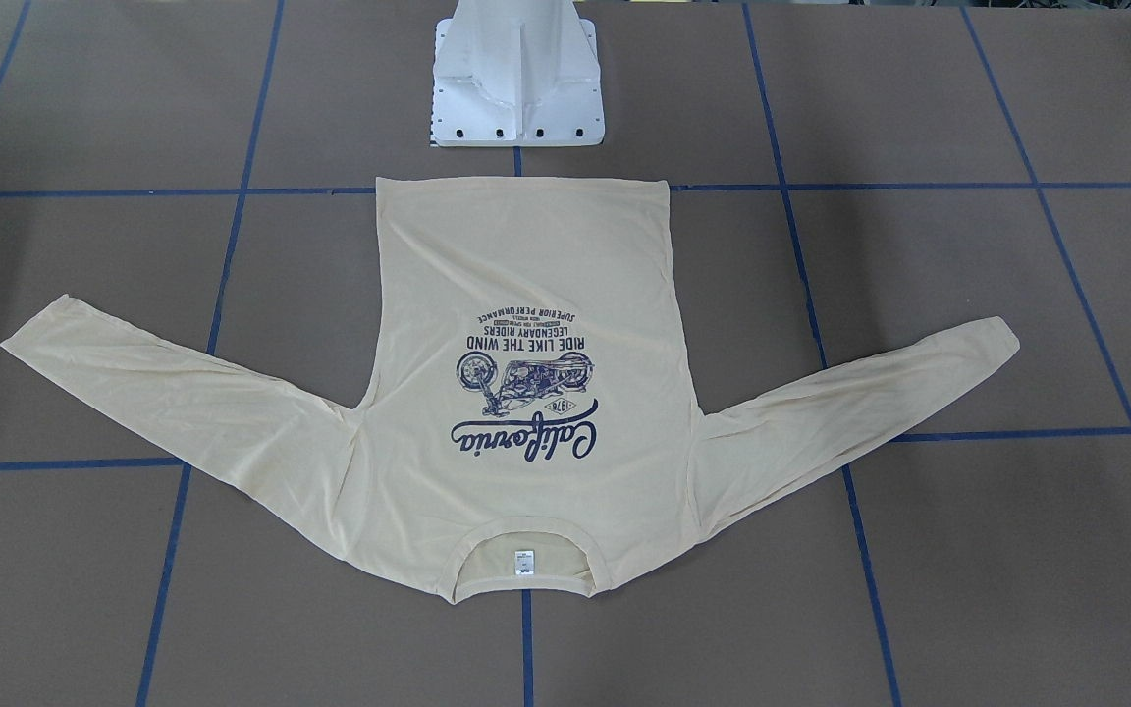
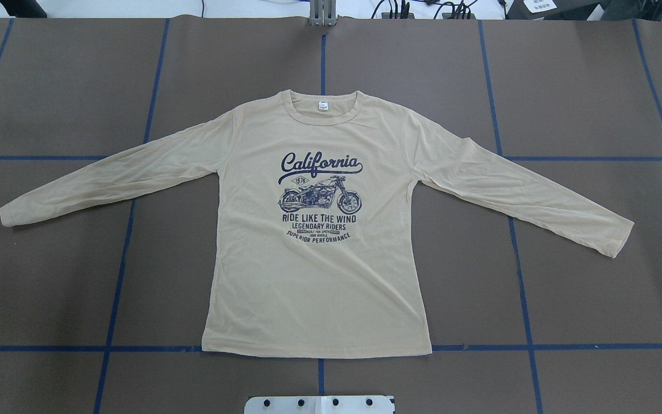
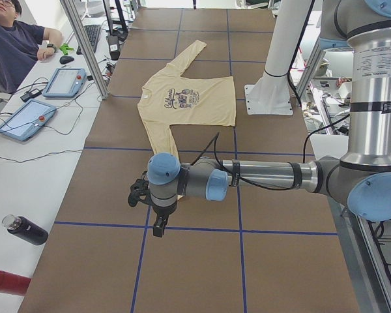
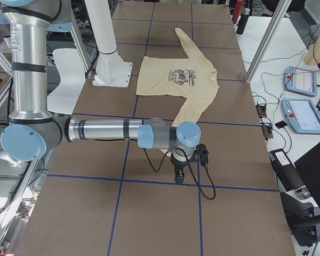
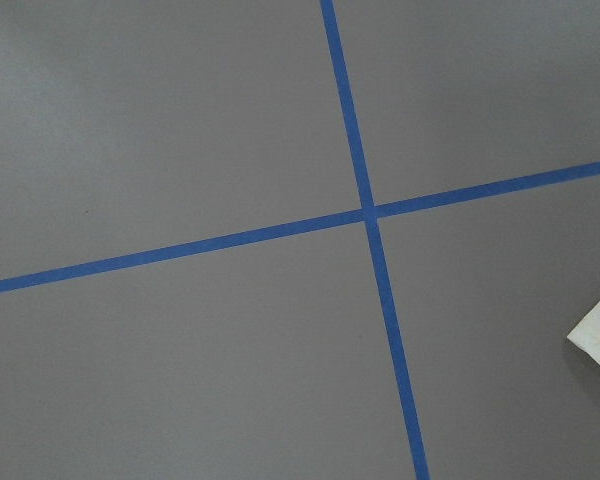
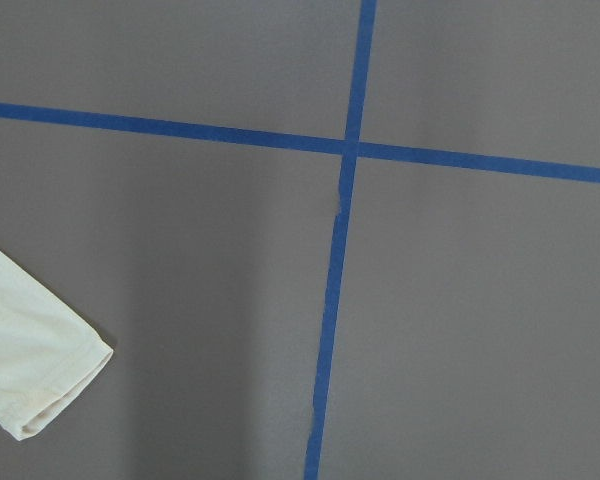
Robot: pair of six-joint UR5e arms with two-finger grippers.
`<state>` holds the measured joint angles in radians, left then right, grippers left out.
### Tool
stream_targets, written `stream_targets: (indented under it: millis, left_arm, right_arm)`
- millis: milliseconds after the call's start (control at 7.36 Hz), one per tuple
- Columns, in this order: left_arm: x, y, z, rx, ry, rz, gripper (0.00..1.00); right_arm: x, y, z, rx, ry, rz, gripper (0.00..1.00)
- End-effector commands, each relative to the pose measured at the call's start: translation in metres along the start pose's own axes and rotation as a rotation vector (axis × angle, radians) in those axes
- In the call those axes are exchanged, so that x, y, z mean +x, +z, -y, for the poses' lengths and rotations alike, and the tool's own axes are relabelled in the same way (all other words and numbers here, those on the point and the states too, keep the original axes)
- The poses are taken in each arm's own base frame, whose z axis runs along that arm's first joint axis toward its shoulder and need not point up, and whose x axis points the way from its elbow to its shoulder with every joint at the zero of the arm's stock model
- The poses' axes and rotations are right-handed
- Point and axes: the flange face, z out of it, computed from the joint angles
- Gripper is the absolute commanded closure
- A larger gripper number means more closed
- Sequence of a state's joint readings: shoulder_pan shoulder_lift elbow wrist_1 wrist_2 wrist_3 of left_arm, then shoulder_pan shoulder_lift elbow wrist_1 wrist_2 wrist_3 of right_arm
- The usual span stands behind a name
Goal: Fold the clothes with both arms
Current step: 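Move the right gripper toward the sleeve cuff nearest it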
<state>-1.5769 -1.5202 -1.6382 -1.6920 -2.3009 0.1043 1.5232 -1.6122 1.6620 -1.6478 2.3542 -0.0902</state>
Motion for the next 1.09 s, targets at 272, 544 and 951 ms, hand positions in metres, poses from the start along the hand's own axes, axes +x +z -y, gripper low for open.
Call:
stream_targets:
  millis: [272,544,951]
  left_arm:
    - [0.004,-0.005,0.007,0.013,0.002,-0.003,0.0]
    - [0.028,-0.033,0.028,0.09,0.073,0.001,0.0]
    - [0.023,-0.026,0.027,0.078,0.071,0.001,0.0]
  right_arm:
    - [-0.01,-0.009,0.002,0.018,-0.014,0.003,0.0]
    - [-0.029,-0.03,0.025,0.06,-0.06,0.0,0.0]
    - [-0.053,-0.022,0.034,0.057,-0.102,0.103,0.0]
